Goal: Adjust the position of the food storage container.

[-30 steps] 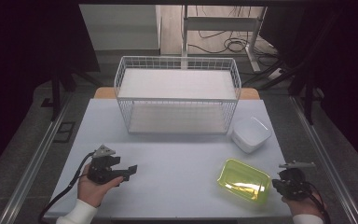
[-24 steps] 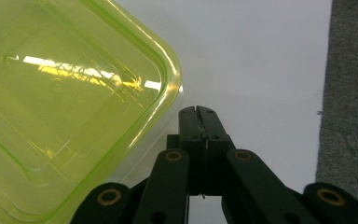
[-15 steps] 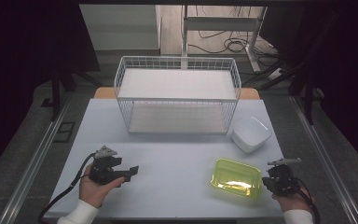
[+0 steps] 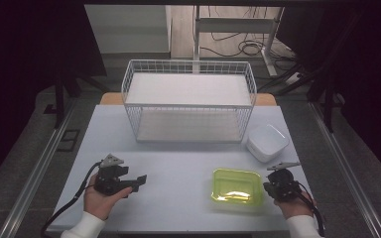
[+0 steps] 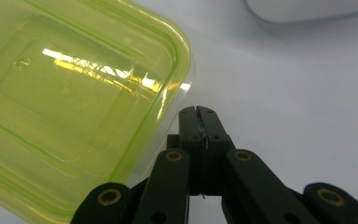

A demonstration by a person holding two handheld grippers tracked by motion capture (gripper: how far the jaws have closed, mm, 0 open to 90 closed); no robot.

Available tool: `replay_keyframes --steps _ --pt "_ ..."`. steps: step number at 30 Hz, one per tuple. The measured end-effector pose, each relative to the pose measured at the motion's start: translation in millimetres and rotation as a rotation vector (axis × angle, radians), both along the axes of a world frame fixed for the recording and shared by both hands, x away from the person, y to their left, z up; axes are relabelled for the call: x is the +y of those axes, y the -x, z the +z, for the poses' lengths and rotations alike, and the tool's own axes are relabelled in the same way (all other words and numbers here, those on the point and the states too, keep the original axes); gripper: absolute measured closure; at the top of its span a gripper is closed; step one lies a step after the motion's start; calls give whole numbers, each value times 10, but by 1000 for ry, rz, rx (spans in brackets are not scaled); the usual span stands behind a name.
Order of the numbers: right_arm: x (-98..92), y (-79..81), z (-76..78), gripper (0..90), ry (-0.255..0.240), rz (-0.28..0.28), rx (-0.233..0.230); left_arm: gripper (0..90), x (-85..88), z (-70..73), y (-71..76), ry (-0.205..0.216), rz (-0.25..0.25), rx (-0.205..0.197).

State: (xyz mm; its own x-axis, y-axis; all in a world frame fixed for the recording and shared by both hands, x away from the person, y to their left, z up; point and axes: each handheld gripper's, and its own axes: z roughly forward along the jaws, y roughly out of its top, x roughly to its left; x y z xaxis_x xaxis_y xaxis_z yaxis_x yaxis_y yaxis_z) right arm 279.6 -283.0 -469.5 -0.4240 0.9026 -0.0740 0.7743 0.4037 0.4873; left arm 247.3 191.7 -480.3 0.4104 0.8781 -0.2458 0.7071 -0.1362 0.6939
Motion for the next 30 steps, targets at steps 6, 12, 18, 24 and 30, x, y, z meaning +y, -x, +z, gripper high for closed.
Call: replay_keyframes --steps 6,12,18,24,30 --pt "201 -83 4 893 -14 33 -10 222 9 10 13 -4 17 -8" --pt "311 -47 -15 893 -33 52 2 222 -19 -1 47 -7 9 -1" --pt "443 13 -32 893 -36 94 25 221 -21 -5 51 -7 5 3" --pt "586 23 -34 892 -38 140 27 220 -23 -10 50 -8 -1 7" --pt "821 8 -83 892 -57 194 49 222 -38 -25 53 -7 -9 14"
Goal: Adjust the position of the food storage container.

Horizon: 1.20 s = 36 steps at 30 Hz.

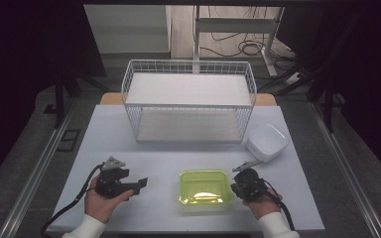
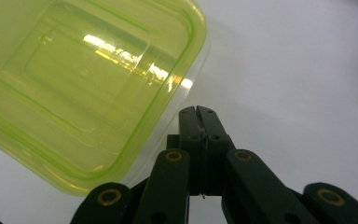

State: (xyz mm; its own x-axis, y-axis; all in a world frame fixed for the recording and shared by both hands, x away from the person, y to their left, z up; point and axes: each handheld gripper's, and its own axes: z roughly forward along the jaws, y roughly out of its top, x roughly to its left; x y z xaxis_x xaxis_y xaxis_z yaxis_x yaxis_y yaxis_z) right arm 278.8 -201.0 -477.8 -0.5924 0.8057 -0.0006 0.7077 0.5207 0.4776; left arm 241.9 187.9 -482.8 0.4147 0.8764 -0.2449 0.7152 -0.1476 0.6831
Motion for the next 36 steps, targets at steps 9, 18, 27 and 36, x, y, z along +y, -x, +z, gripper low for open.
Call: replay_keyframes --steps 9,18,27,36 --pt "474 5 -87 892 22 81 -32 235 -2 -12 27 4 0 11" --pt "483 3 -23 892 9 103 -78 244 37 -37 47 11 4 24" --pt "202 10 115 425 -117 -2 -179 265 47 -28 57 32 14 21" --pt "44 59 156 310 -268 37 -152 263 5 -32 69 54 -11 31"
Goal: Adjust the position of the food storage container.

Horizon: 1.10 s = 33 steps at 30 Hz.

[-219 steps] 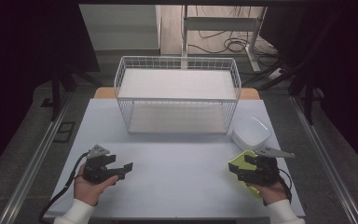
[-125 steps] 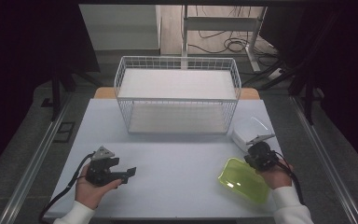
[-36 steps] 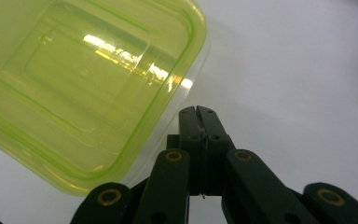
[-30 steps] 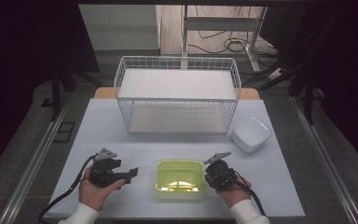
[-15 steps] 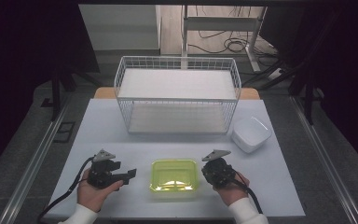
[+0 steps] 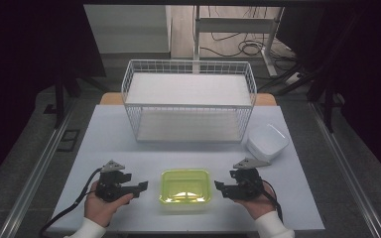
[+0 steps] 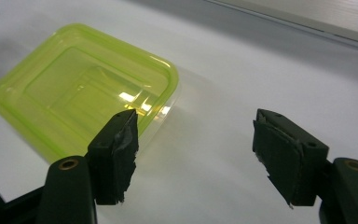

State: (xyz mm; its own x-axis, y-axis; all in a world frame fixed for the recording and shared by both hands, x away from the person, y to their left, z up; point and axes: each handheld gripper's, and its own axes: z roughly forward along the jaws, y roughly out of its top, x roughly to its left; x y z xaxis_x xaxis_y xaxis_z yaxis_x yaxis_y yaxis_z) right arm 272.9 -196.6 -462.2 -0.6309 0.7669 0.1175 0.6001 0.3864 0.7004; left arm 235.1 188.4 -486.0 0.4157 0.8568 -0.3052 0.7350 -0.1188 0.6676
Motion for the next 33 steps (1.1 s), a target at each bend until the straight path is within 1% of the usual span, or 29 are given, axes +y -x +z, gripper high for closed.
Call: replay_keyframes --steps 1,4,5,8,11,13,15,16,19,21,23,26,27,30,33 --pt "-26 1 -3 309 -15 11 7 263 -1 15 8 4 2 -4" --pt "-38 10 -3 309 -25 13 8 263 -5 34 1 10 1 -9" --pt "-44 11 -10 308 -20 16 4 262 -8 33 -6 10 0 -7" --pt "-63 11 -29 307 -8 13 15 256 -16 23 -34 13 -6 -3" --pt "-81 7 -47 305 2 6 15 250 -23 16 -67 15 -14 1" --pt "-101 3 -68 305 14 -1 19 245 -38 10 -99 8 -26 4" --pt "-117 -2 -79 305 21 -6 24 244 -53 3 -108 17 -36 5" --pt "-121 -2 -78 304 19 -7 26 242 -61 -4 -105 18 -46 12" --pt "-105 -6 -63 300 -17 -10 35 236 -89 -19 -78 15 -58 24" --pt "-79 -13 -63 295 -31 -5 46 235 -102 -14 -51 31 -66 24" --pt "-33 -33 -76 293 -31 14 53 236 -96 -4 -43 45 -68 26" --pt "13 -40 -84 293 -39 28 63 237 -119 -20 -45 63 -72 43" --pt "18 -38 -87 293 -41 30 65 236 -138 -35 -46 71 -76 55" --pt "32 -34 -107 293 -42 29 71 236 -165 -52 -50 79 -78 68" --pt "37 -26 -117 288 -42 30 84 236 -179 -62 -63 111 -68 80"
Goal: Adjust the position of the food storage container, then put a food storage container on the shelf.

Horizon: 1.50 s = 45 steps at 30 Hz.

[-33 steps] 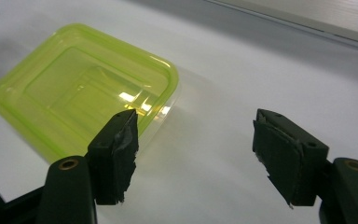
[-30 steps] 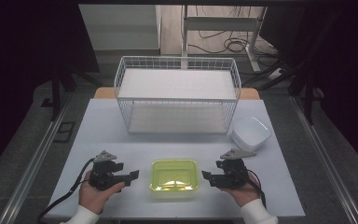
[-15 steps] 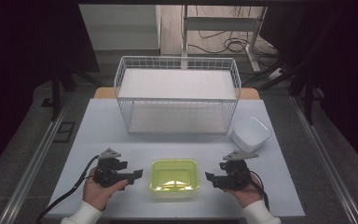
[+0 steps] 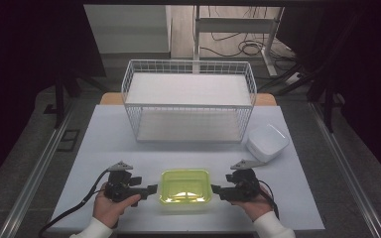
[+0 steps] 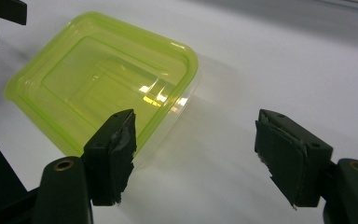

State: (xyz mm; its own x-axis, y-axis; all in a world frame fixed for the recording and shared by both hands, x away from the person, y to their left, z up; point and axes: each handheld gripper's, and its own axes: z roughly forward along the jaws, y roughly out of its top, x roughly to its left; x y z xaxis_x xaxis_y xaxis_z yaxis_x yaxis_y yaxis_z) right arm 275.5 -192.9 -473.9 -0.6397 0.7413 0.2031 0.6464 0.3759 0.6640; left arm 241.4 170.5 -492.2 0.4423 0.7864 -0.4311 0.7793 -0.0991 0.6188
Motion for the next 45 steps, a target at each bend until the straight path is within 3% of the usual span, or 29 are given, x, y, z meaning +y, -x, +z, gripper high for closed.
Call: replay_keyframes --steps 7,13,17,21,24,39,45 --pt "1 -21 -18 289 -35 -13 30 236 -26 -37 -56 48 9 36" --pt "39 -67 -77 303 -70 -21 75 248 -90 -111 -85 115 -2 112" --pt "50 -92 -108 328 -109 -32 105 267 -106 -146 -117 145 4 134" --pt "59 -107 -135 361 -138 -35 126 290 -116 -179 -143 156 0 155" --pt "68 -135 -203 395 -169 -47 167 312 -126 -203 -163 171 -5 174" --pt "83 -172 -298 495 -245 -49 240 413 -137 -299 -239 254 -56 247" --pt "58 -199 -373 583 -314 -50 327 502 -147 -329 -262 312 -75 274"
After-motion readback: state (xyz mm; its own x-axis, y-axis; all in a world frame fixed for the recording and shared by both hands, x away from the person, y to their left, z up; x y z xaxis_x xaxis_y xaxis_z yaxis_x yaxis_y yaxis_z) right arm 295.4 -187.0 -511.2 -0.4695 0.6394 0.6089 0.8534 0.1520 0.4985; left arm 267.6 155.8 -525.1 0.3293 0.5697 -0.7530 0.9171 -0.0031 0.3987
